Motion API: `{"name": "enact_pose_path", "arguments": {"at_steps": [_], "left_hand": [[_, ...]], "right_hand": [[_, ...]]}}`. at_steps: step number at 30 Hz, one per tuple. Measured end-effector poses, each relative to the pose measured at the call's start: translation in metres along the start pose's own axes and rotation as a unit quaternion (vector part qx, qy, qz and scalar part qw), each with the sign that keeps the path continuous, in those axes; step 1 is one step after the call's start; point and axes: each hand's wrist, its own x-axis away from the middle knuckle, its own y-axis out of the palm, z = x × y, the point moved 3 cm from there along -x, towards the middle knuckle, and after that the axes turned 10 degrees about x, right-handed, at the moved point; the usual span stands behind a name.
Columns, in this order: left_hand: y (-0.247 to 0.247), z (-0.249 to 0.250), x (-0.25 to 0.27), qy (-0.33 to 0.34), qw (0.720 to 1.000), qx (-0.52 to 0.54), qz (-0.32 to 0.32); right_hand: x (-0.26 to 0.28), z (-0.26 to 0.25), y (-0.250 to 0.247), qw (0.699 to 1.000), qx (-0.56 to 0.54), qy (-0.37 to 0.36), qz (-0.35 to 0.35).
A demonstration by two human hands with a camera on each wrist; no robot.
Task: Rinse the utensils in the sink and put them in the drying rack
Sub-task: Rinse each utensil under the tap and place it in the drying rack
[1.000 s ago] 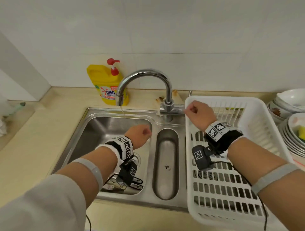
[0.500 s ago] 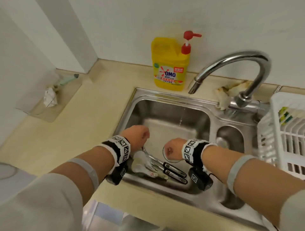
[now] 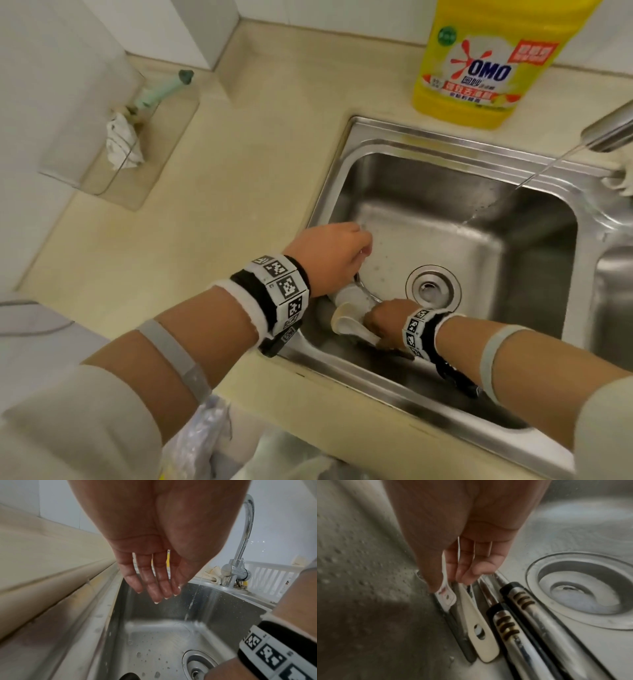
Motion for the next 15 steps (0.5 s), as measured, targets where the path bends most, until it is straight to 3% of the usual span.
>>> {"name": "enact_pose_path", "arguments": {"at_steps": [7,15], "left_hand": [[-0.003,-0.002,-0.002,0.007,1.0,0.023,0.015],[-0.009,0.011,-0.008,-0.015,0.999,0.044,0.007]], "right_hand": [[-0.001,0.001,-0.002,0.998,-0.042,0.055,-0.01],[0.028,0.021,-0.019,0.974,-0.165,0.11,0.108]]}}
